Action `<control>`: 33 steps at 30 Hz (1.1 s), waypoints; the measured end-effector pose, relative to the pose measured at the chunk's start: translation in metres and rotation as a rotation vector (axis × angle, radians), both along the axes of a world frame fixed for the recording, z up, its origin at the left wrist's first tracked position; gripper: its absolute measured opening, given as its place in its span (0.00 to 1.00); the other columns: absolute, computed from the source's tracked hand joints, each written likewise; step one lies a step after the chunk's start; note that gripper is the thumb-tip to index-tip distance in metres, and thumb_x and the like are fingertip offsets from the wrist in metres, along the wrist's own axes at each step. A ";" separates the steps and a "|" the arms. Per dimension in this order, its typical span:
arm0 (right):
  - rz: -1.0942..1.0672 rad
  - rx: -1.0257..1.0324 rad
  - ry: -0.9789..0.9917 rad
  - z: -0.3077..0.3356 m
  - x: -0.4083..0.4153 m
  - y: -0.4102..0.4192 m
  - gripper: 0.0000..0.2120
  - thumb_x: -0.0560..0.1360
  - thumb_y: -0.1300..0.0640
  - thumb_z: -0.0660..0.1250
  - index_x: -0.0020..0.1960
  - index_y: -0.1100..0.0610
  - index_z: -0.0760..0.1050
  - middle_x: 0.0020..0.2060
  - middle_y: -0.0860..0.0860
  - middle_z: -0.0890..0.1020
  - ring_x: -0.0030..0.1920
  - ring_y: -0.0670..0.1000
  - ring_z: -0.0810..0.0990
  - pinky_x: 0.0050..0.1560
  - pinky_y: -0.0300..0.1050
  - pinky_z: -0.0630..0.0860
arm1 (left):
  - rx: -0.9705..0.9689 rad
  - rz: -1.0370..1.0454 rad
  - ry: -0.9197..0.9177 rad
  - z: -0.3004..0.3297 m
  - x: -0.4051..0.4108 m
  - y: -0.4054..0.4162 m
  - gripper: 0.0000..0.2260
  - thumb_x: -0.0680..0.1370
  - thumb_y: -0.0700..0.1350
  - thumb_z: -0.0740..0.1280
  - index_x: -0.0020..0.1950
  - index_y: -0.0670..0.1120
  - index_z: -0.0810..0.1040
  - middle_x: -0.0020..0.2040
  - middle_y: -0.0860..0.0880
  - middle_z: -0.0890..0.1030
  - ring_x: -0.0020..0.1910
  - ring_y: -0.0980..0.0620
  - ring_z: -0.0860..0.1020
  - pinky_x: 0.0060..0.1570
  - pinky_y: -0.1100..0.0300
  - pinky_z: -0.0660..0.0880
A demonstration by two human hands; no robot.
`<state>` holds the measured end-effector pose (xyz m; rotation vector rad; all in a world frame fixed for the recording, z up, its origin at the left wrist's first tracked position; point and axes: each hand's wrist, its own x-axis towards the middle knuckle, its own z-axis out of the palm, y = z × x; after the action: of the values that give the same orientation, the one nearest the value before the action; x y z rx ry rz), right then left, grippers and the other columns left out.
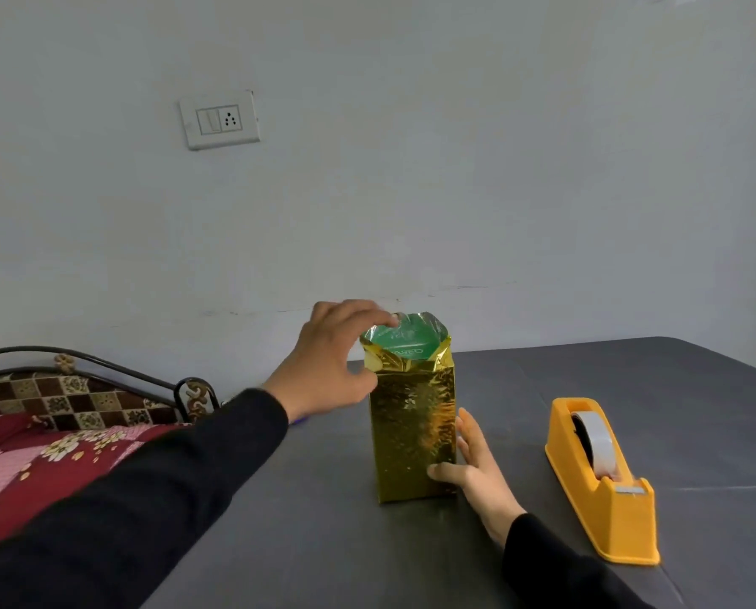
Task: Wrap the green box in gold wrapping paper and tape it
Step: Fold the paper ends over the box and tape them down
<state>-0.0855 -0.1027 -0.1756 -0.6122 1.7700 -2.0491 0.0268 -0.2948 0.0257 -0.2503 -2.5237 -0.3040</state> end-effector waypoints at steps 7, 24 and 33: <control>-0.074 0.068 0.131 -0.014 0.003 -0.007 0.47 0.70 0.46 0.80 0.81 0.38 0.56 0.75 0.40 0.71 0.76 0.47 0.67 0.77 0.52 0.66 | -0.314 0.121 -0.499 0.054 -0.038 -0.016 0.16 0.73 0.56 0.76 0.60 0.63 0.81 0.59 0.56 0.76 0.63 0.50 0.73 0.64 0.50 0.68; -0.124 0.116 0.217 -0.012 0.008 -0.010 0.37 0.74 0.49 0.77 0.77 0.40 0.62 0.64 0.34 0.77 0.66 0.39 0.73 0.56 0.24 0.69 | -0.207 0.076 -0.411 0.046 -0.058 0.062 0.31 0.75 0.62 0.72 0.75 0.53 0.70 0.56 0.54 0.81 0.55 0.52 0.78 0.58 0.53 0.77; -0.141 0.135 0.217 -0.012 0.008 -0.008 0.36 0.75 0.52 0.76 0.75 0.38 0.60 0.60 0.30 0.72 0.68 0.40 0.66 0.64 0.34 0.66 | 0.083 0.257 -0.144 0.050 -0.070 0.074 0.33 0.74 0.66 0.68 0.73 0.50 0.68 0.56 0.50 0.80 0.52 0.49 0.81 0.57 0.49 0.79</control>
<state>-0.0776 -0.1107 -0.1872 -0.7101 2.1105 -1.9954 -0.0429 -0.2212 0.0752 0.1325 -2.6394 -0.3331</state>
